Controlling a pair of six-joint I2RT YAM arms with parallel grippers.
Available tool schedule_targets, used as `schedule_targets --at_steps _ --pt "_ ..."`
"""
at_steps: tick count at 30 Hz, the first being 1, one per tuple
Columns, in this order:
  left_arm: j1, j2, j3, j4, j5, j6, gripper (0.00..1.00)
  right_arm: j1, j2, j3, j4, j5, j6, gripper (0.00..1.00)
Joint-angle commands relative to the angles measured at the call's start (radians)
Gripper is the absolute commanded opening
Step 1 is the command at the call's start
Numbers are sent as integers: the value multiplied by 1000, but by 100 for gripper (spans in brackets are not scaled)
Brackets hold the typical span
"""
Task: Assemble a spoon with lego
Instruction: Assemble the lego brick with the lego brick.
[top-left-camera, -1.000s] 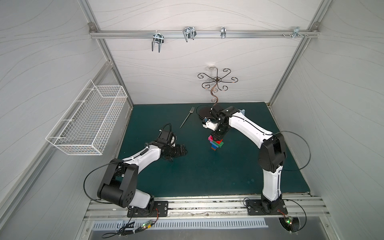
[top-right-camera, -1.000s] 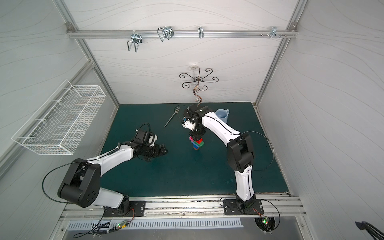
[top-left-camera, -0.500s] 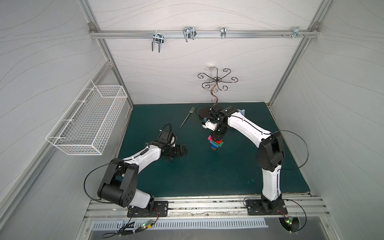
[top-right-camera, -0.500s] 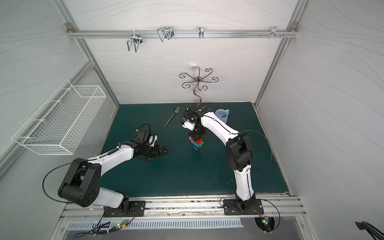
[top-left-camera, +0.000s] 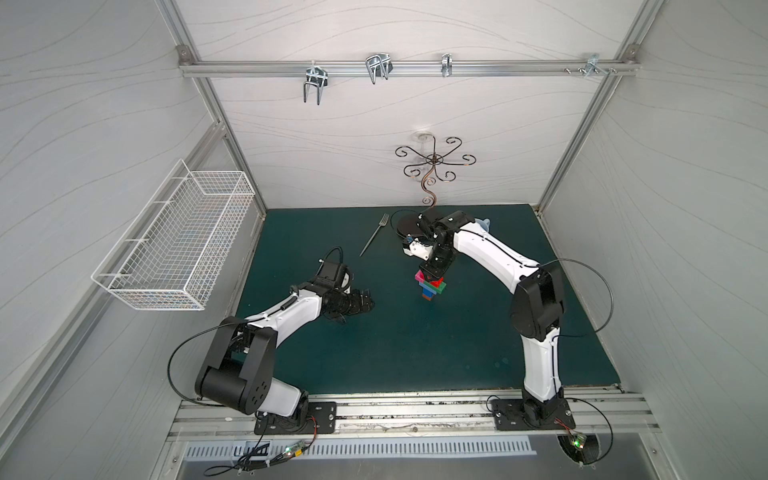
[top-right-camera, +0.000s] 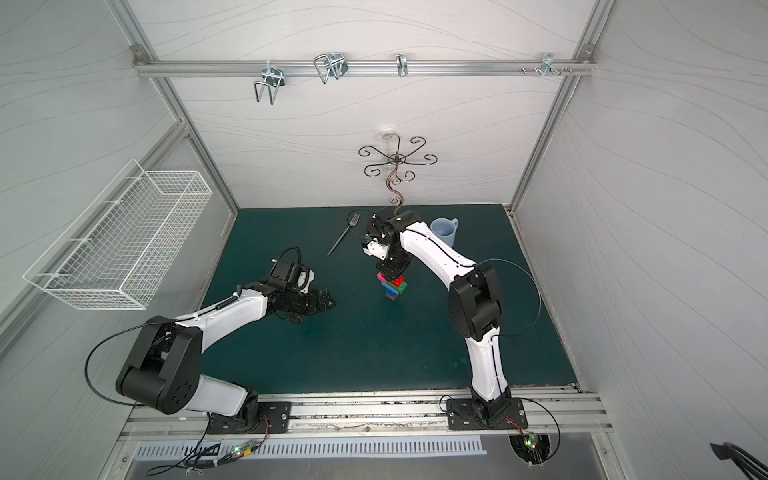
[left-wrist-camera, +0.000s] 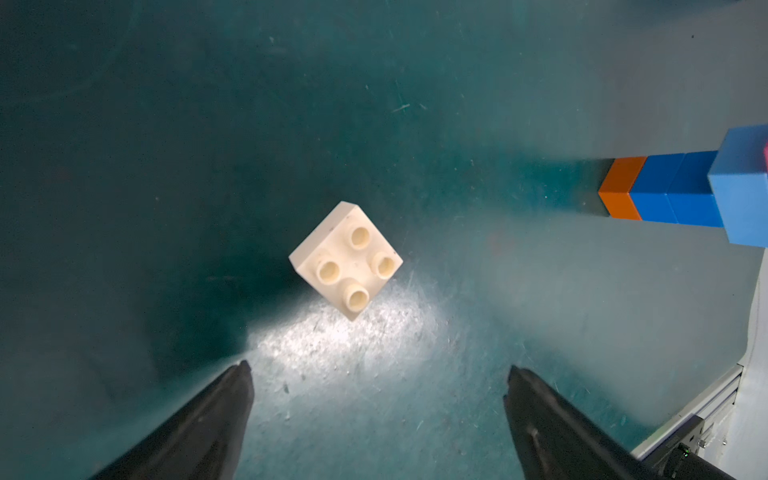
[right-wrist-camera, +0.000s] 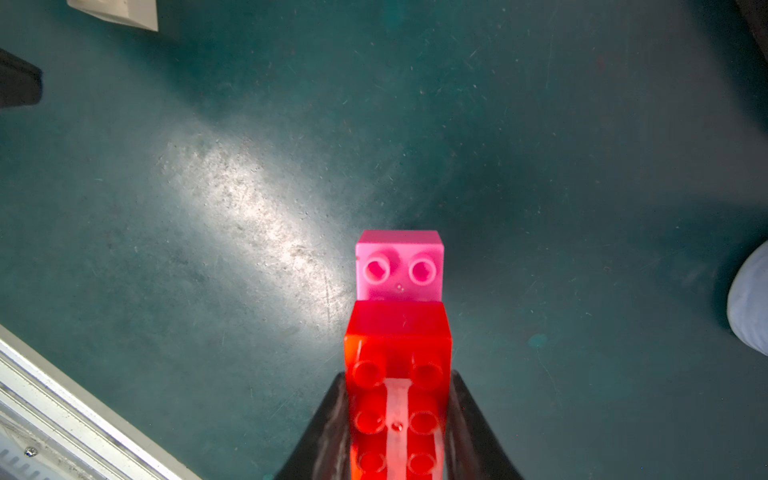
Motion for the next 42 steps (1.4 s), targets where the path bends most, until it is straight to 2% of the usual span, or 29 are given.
schedule_targets --at_steps 1,9,15,19,24,33,42 --pt "-8 6 44 -2 -17 22 100 1 106 -54 -35 30 10 12" --pt "-8 11 41 0 -21 24 100 -2 114 -107 -39 63 45 11" --pt "-8 8 41 0 -20 25 100 -24 117 -112 -32 -50 30 9" --pt "-8 5 40 1 -19 26 100 -27 115 -104 -47 -44 32 8" --pt "-8 1 39 2 -16 26 100 -41 105 -77 -72 -116 23 7" --pt "-8 -5 41 -2 -19 34 100 -18 129 -67 -53 64 37 7" --pt "-8 -9 39 -3 -17 35 100 -15 159 -90 -51 -42 11 5"
